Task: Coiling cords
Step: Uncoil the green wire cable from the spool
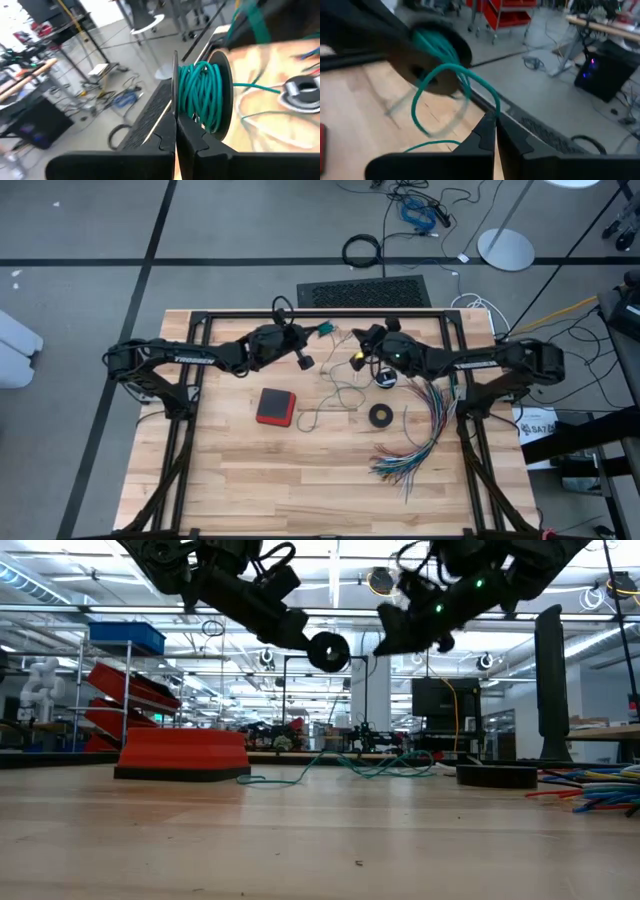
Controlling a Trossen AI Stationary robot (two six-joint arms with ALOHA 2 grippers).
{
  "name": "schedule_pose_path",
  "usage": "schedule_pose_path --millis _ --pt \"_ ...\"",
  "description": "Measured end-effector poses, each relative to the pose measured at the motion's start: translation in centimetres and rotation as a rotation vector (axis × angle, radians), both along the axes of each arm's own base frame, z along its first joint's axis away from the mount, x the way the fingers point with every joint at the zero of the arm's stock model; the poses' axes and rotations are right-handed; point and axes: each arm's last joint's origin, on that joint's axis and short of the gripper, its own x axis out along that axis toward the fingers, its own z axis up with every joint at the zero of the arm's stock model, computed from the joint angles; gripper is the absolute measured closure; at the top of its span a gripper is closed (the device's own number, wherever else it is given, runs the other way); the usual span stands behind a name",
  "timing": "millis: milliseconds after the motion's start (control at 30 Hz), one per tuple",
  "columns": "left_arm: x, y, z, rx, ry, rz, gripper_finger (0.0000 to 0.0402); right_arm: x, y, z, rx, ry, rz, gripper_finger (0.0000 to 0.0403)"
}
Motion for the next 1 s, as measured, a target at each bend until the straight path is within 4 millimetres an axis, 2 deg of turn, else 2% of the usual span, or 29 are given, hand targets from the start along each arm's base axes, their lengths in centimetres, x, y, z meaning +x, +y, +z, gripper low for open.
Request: schedule_pose_path --millis 200,367,533,700,833,1000 --pt "-0.2 0.3 -0.1 0.06 0.056 0.069 0.0402 -0.3 2.4 2.4 -0.085 -0.078 0.118 0.0403" --pt "-0.6 1.3 0.0 0.06 0.047 0.109 0.0402 0.1 4.9 3.0 -0.109 -0.118 0.309 0.0403" --pt "-0.8 2.2 0.4 0.032 -0.032 0.14 0.0402 0.8 6.6 2.1 -0.078 -0.086 0.433 0.0403" --pt "-0.7 2.4 1.2 0.015 -0.147 0.118 0.0402 1.5 7.7 0.7 -0.033 -0.045 0.472 0.0403" --pt "-0.5 2.2 1.8 -0.032 -0.256 0.043 0.0402 2.1 7.8 -0.7 0.004 0.003 0.455 0.0403" --pt "-0.3 2.0 1.9 -0.082 -0.297 -0.021 0.0402 2.1 7.4 -2.0 0.024 0.095 0.383 0.0403"
